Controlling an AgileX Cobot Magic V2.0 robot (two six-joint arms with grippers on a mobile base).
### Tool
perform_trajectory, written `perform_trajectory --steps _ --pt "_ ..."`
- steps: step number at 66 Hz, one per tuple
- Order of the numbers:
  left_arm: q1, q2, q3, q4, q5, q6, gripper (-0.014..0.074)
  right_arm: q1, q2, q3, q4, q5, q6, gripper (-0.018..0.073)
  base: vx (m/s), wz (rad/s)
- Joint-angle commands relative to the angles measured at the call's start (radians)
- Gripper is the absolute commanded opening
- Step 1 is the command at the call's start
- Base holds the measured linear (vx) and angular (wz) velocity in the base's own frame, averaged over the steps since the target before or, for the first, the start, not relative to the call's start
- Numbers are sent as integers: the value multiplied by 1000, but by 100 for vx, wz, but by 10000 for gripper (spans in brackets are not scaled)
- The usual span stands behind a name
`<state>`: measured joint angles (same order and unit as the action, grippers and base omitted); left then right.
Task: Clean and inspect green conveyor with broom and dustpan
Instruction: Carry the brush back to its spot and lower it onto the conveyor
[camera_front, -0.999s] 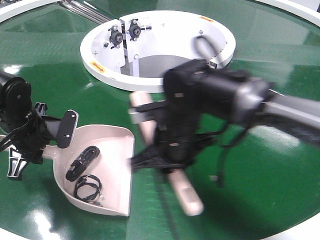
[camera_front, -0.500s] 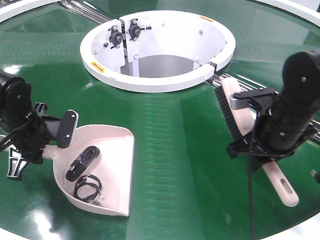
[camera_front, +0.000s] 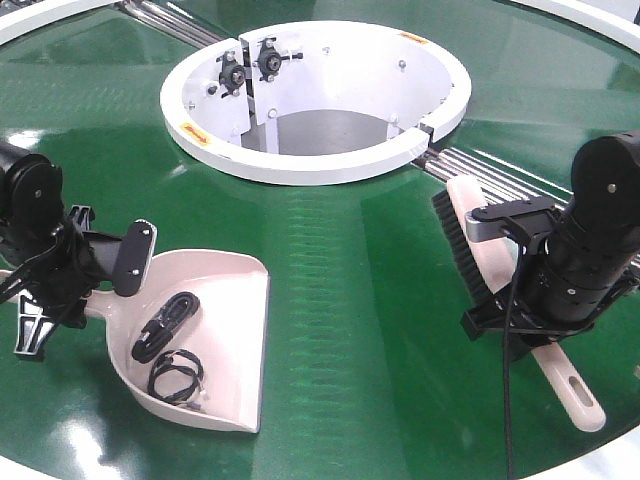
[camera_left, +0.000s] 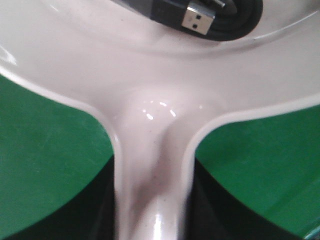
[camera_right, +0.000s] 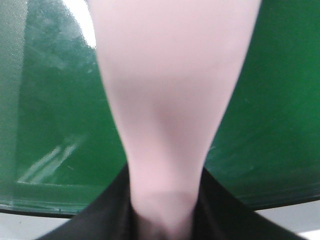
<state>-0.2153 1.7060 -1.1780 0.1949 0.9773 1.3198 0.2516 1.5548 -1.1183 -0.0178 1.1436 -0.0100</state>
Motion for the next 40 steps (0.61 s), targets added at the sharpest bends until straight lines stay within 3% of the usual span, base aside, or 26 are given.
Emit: perform_trajectory --steps 1,40 --pt "-8 -36 -20 -9 3 9 -6 -6 -45 -25 -5 -7 -16 -1 0 0" --pt "-8 -36 -20 -9 16 9 -6 -6 -45 -25 -9 20 -30 -1 0 0"
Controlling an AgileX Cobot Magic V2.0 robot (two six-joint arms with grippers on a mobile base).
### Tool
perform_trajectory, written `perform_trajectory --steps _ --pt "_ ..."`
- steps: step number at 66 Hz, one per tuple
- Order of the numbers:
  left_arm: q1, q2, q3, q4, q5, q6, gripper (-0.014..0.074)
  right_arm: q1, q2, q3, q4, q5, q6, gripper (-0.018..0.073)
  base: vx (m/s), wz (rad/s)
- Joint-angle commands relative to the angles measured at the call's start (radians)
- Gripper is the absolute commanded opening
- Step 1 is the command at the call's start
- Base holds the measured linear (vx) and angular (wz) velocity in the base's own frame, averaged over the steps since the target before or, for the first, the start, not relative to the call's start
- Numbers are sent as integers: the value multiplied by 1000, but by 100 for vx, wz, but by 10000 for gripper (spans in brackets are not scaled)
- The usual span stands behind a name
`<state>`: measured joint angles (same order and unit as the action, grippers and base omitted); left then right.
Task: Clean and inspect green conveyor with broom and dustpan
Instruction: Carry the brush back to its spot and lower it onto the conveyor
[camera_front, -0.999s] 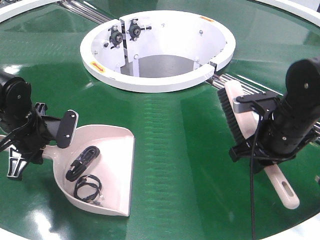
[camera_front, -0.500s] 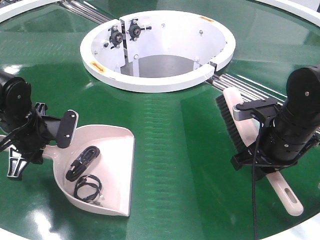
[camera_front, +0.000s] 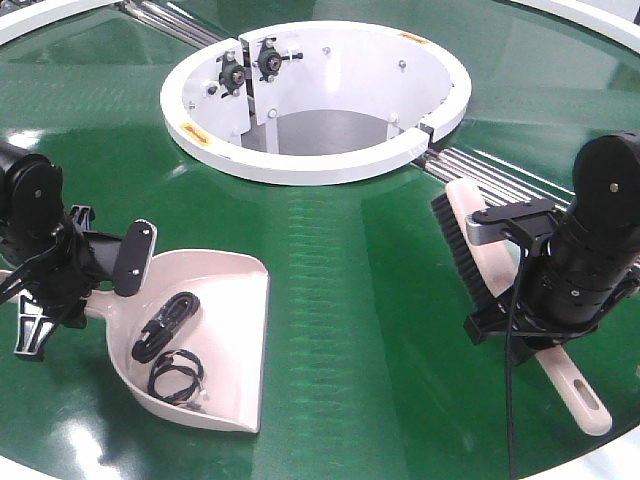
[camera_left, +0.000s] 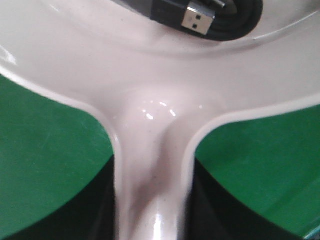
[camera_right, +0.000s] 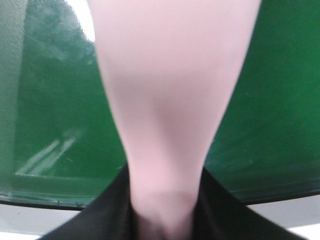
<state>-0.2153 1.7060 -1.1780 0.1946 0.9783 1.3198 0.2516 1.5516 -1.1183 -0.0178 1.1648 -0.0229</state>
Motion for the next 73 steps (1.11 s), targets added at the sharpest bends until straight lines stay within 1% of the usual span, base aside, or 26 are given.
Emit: perform_trajectory --steps 1,14,21,25,32,45,55,60,73 --pt "-8 -36 -20 -9 17 9 -6 -6 -42 -25 -9 -1 -21 -1 0 0" --pt "-8 -36 -20 -7 18 9 0 -6 -42 -25 -9 0 -28 -1 0 0" --pt "-8 -36 -20 -8 34 9 29 -6 -42 -25 -9 -1 -28 -1 0 0" --pt "-8 -36 -20 -8 43 9 60 -6 -42 -25 -9 -2 -28 -1 0 0" --pt "-8 -36 -20 -8 61 9 136 -6 -42 -25 -9 -4 -27 -1 0 0" --pt "-8 -36 -20 -8 63 9 321 -8 -23 -25 -11 0 1 -1 0 0" --pt "-8 -39 -20 -8 78 8 416 -10 21 -25 -11 5 1 -1 0 0" --pt "-8 -40 -20 -9 92 8 435 -10 49 -26 -13 2 1 -1 0 0" --pt "-8 -40 -20 -9 136 8 433 -10 132 -45 -16 16 3 10 0 0"
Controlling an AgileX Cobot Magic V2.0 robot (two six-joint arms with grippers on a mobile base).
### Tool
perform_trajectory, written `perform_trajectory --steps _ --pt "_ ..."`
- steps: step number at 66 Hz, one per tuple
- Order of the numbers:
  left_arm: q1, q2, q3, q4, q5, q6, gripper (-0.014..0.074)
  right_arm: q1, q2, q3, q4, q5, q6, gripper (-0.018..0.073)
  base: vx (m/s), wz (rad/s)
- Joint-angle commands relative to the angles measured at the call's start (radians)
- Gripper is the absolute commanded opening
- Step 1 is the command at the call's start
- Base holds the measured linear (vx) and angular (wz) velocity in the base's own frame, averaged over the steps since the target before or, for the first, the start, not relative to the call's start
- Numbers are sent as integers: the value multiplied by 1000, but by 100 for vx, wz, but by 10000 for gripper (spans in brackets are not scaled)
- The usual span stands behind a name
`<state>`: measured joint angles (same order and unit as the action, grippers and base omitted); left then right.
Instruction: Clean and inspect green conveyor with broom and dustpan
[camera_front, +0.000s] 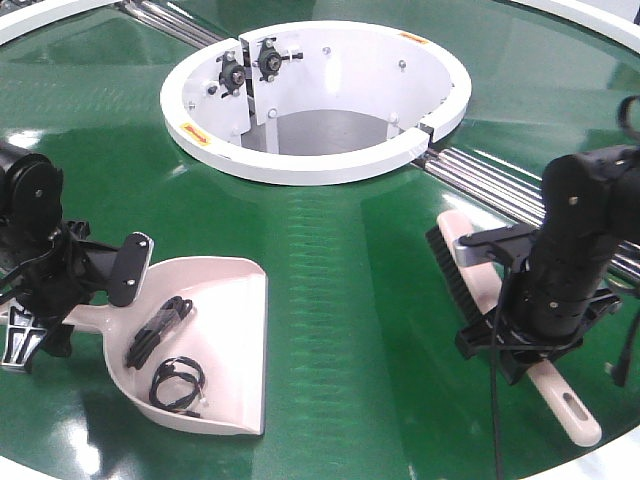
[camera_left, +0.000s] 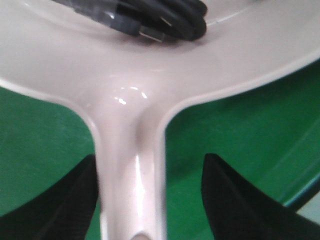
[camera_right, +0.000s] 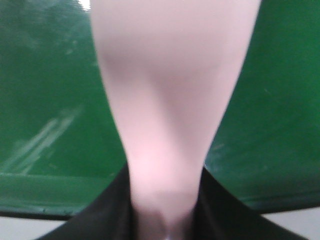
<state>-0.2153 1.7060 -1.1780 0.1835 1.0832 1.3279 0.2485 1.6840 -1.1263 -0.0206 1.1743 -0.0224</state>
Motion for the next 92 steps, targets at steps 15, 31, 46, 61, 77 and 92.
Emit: perform_trajectory --steps 15,31,46,61,77,92 --pt "-8 -40 -20 2 90 0 433 -7 98 -72 -13 72 10 86 0 0" --pt "-8 -42 -20 3 108 -79 433 -6 112 -80 -13 40 22 308 0 0" --pt "-8 -84 -20 -17 71 -85 433 -6 80 -79 -13 29 16 524 0 0" --pt "-8 -134 -20 -103 66 -85 433 -6 -23 -79 -13 -11 6 575 0 0" --pt "-8 -231 -20 -189 123 -85 433 -6 -174 -78 -13 -61 -2 574 0 0" --pt "-8 -392 -20 -334 154 -109 433 -6 -346 -78 -13 -191 -2 574 0 0"
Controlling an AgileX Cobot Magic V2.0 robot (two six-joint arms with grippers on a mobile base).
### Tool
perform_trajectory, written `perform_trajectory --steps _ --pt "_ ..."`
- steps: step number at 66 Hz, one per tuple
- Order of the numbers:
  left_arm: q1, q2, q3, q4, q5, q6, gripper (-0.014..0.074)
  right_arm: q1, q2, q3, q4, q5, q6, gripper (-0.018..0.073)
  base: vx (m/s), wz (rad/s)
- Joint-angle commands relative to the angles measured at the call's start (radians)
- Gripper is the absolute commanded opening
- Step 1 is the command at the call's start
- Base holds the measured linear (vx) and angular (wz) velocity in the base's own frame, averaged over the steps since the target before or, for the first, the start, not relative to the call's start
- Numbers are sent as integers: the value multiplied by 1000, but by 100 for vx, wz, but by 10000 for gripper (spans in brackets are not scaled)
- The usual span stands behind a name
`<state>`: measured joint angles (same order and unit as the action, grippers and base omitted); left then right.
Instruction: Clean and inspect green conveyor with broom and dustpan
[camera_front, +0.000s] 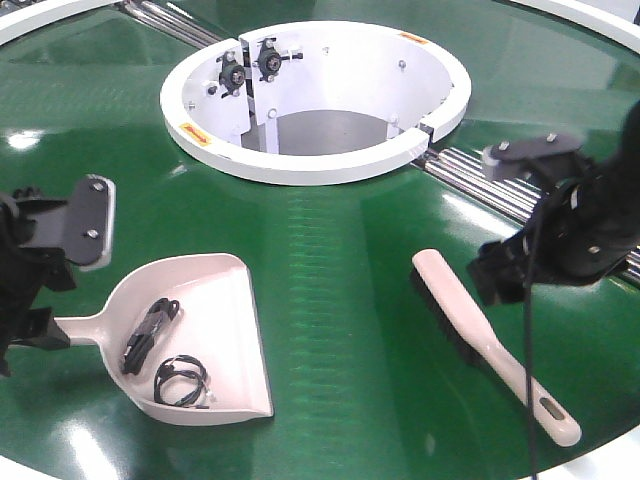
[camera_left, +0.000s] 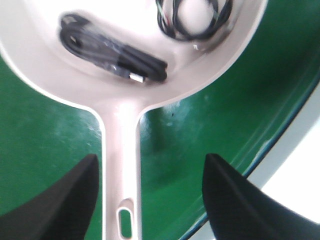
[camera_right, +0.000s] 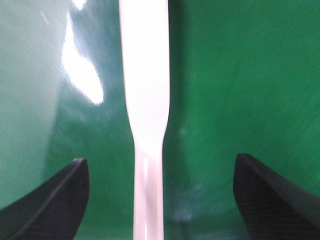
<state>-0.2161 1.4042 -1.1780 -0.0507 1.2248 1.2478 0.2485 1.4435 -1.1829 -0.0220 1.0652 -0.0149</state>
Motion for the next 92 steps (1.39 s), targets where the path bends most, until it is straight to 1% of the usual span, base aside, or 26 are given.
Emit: perform_trajectory --steps 1,8,10,13,17,22,24,28,32,37,44,49,53,57,64,67,71,77,82,87,90,92 --pt "-7 -107 -20 -118 12 -33 433 -6 -118 -22 -12 -91 -9 574 0 0" --pt "-7 -176 -20 -251 -14 -68 433 -6 -200 -20 -12 -140 -9 574 0 0" --pt "-7 -191 -20 -304 -21 -86 433 -6 -224 -18 -12 -157 -12 574 0 0" --pt "-7 -214 -20 -357 -24 -137 433 -6 -261 -18 -12 -167 -16 574 0 0" --pt "-7 -234 -20 -400 -34 -218 433 -6 -305 -18 -12 -174 -26 574 0 0" --pt "-7 -257 -20 -412 -60 -300 433 -6 -366 -18 -12 -174 -48 574 0 0" --pt "-7 -264 -18 -416 -69 -349 430 -6 -389 -18 -11 -174 -53 574 0 0" --pt "-7 -282 -15 -407 -86 -435 421 -6 -449 -1 -7 -187 -65 574 0 0" --pt "-7 -304 -11 -386 -94 -498 409 -6 -512 45 -7 -242 -65 574 0 0" --pt "-7 -344 11 -356 -124 -538 388 -6 -599 129 -9 -324 -65 574 0 0" --pt "-7 -434 79 -302 -251 -602 359 -6 -725 292 -16 -465 -65 571 0 0" --pt "-7 -525 168 -252 -371 -674 340 -6 -807 409 -16 -573 -65 571 0 0" --pt "-7 -595 246 -223 -463 -710 325 -6 -875 501 -16 -641 -65 571 0 0" --pt "-7 -682 358 -197 -555 -750 315 -6 -934 587 -16 -703 -65 568 0 0" --pt "-7 -856 554 -203 -703 -812 303 -6 -1078 735 -14 -810 -65 541 0 0" --pt "-7 -929 629 -207 -746 -837 302 -6 -1139 786 -12 -847 -58 529 0 0" --pt "-7 -1035 724 -207 -790 -859 302 -6 -1226 855 -12 -919 -61 512 0 0" --pt "-7 -1181 828 -207 -848 -859 302 -6 -1301 922 -12 -1004 -60 496 0 0" --pt "-7 -1263 887 -207 -905 -859 302 -6 -1314 958 0 -1006 -55 480 0 0" --pt "-7 -1308 926 -207 -925 -859 302 -6 -1314 970 4 -1011 -57 463 0 0" --pt "-7 -1320 937 -207 -930 -859 289 -6 -1314 970 -1 -1014 -63 438 0 0" --pt "-7 -1322 937 -208 -935 -860 263 -6 -1314 970 -6 -1015 -64 403 0 0"
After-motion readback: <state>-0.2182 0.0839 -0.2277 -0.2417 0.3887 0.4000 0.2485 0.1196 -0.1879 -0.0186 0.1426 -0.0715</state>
